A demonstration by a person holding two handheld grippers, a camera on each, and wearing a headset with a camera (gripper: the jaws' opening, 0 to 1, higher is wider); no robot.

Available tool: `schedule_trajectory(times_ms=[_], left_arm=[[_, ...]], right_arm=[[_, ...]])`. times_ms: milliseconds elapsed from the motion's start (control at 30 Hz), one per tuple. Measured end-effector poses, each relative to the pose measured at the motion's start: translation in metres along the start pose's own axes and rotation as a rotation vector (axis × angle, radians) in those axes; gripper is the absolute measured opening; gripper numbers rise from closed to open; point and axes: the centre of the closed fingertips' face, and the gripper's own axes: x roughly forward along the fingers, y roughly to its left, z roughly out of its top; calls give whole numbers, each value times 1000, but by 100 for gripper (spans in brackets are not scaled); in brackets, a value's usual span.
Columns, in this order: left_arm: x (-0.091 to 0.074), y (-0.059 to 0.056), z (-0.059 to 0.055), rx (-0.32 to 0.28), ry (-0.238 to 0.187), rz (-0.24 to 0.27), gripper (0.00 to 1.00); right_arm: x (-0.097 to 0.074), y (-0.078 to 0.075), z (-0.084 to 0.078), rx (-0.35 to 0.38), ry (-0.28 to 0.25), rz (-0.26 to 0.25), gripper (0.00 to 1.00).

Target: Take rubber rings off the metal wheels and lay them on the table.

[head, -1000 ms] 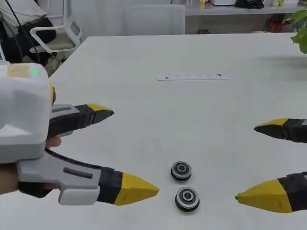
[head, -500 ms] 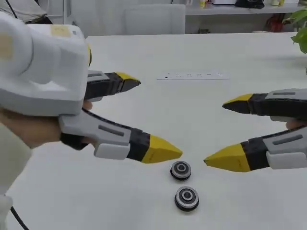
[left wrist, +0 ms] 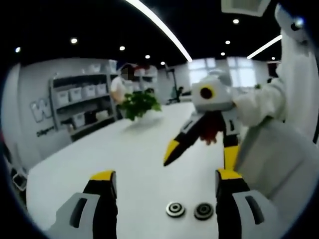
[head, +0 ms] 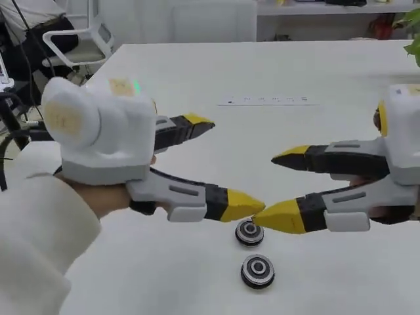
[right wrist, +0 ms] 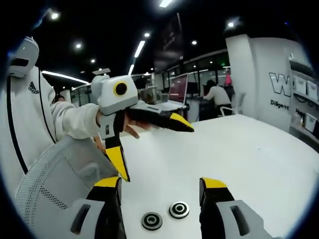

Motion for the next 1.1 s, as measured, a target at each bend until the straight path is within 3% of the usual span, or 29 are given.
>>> schedule_trajectory(times_ms=[67, 100, 133, 200, 367, 500, 600, 800, 933, 1100], left_arm=[[4, -2, -11, -1, 2, -2, 72], [5, -4, -18, -13, 29, -16, 69], [7, -9, -25, -23, 49, -39, 68], [9, -11, -30, -46, 45, -37, 69], [15, -19, -53, -59, 111, -79, 65], [18, -29, -63, -76, 135, -120, 63], [20, -36, -71, -35, 174, -146, 59], [26, -53, -85, -23, 218, -203, 46], [29, -62, -94, -33, 242, -235, 37], [35, -67, -100, -55, 254, -231, 32]], right_arm=[[3, 3, -16, 28, 44, 15, 60], [4, 7, -24, 34, 65, 24, 60], [5, 8, -30, 36, 86, 31, 60], [7, 15, -46, 25, 144, 54, 59], [12, 21, -71, 39, 223, 75, 52], [16, 18, -86, 51, 255, 73, 49], [17, 15, -96, 69, 283, 64, 46], [20, 19, -109, 139, 299, 91, 43], [21, 25, -116, 104, 329, 110, 34], [22, 28, -119, 58, 346, 120, 30]])
